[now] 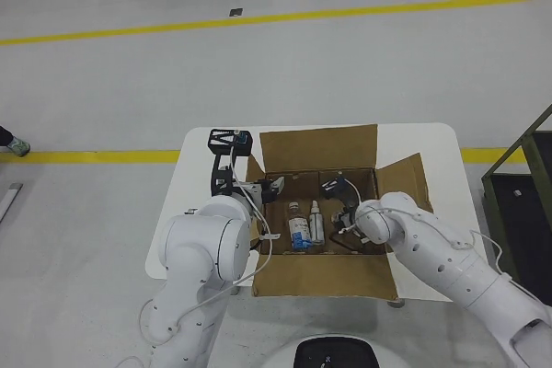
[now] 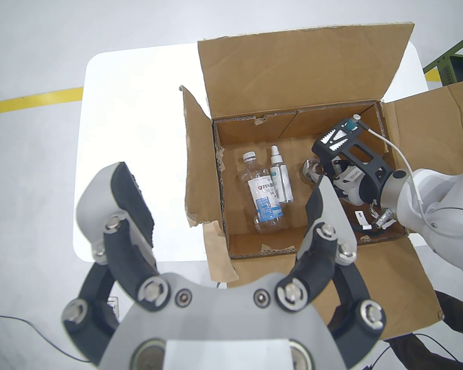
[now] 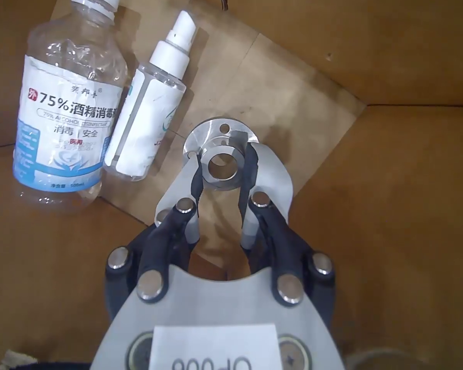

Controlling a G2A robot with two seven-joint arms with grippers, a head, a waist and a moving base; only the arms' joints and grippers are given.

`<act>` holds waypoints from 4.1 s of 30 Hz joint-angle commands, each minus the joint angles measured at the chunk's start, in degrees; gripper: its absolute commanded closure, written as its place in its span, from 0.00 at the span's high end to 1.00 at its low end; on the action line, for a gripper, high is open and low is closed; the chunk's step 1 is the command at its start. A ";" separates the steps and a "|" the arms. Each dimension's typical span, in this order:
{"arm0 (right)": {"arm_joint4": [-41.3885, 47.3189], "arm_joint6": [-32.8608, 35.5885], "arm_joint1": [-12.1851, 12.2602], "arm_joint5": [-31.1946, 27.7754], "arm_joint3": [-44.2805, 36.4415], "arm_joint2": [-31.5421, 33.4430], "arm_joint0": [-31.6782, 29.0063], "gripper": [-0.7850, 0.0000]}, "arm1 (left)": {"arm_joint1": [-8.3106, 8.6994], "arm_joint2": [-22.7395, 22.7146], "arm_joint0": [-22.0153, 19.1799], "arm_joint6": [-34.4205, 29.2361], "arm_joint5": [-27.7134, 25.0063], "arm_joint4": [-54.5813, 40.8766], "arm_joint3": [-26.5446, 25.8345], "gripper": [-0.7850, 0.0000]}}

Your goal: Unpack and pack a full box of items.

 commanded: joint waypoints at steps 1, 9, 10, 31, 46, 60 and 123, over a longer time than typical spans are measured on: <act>0.35 -0.03 -0.28 -0.32 0.94 -0.05 0.35 0.32 | 0.00 0.00 0.00 0.00 0.00 0.00 0.00 1.00; 3.30 -0.26 -0.01 -3.41 0.14 3.67 0.42 0.96 | 0.00 0.00 0.00 0.00 0.00 0.00 0.00 1.00; 5.04 -0.39 0.27 -3.34 -1.45 5.42 0.14 0.67 | 0.00 0.00 0.00 0.00 0.00 0.00 0.00 1.00; 18.51 -9.05 9.21 -12.17 -21.43 58.73 -33.11 0.00 | 0.00 0.00 0.00 0.00 0.00 0.00 0.00 1.00; 43.34 5.20 8.75 -29.38 -19.34 48.46 -27.74 0.00 | 0.00 0.00 0.00 0.00 0.00 0.00 0.00 1.00; 29.04 4.85 8.31 -24.56 -20.68 34.19 -23.23 0.00 | 0.55 -1.58 4.13 5.91 -3.61 3.70 -1.70 0.01; 54.63 0.43 2.77 -25.73 35.62 24.32 14.95 0.00 | 0.57 4.14 6.88 14.87 -29.41 -0.68 16.10 0.00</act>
